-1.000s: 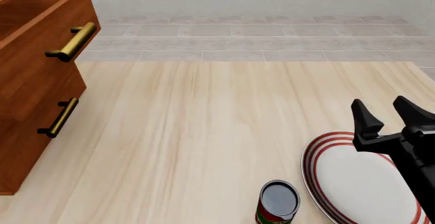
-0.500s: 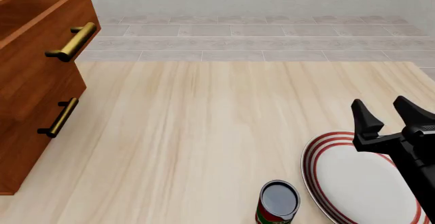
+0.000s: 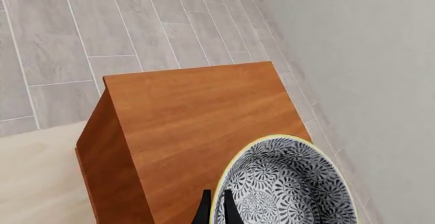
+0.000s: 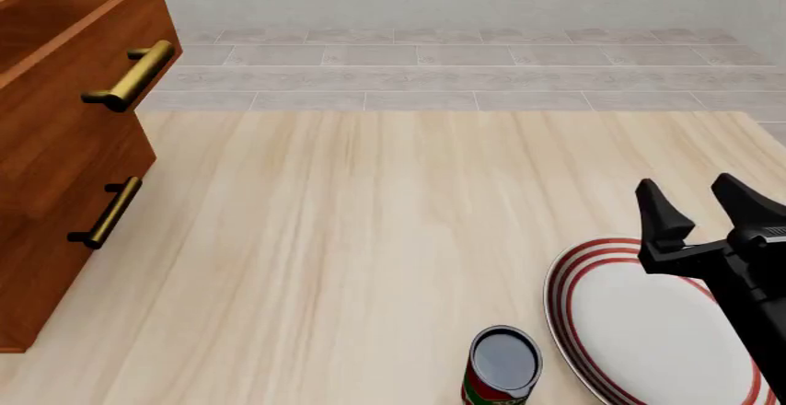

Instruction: Put the bowl on top of the cabinet.

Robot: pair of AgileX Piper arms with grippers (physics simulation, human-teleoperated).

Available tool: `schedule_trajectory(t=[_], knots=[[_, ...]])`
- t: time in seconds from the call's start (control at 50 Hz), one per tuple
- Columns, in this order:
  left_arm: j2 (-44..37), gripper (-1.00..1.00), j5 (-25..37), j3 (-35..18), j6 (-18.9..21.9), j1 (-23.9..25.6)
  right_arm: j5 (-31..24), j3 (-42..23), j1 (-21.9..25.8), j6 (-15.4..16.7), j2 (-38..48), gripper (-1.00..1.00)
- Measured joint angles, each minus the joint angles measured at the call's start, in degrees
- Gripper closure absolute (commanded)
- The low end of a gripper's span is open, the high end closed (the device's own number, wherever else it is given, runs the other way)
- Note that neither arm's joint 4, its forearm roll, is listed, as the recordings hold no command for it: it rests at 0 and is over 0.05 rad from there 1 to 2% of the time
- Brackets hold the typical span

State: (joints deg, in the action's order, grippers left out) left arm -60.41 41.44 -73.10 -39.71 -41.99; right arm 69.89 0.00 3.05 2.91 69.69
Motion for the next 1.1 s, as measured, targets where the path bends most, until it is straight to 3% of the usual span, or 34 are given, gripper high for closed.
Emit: schedule_trajectory(t=[1.1], knots=[[-1.5, 1.0, -4.0, 2.9, 0.2, -0.1, 0.0, 0.0, 0.0, 0.2, 0.1, -1.0]])
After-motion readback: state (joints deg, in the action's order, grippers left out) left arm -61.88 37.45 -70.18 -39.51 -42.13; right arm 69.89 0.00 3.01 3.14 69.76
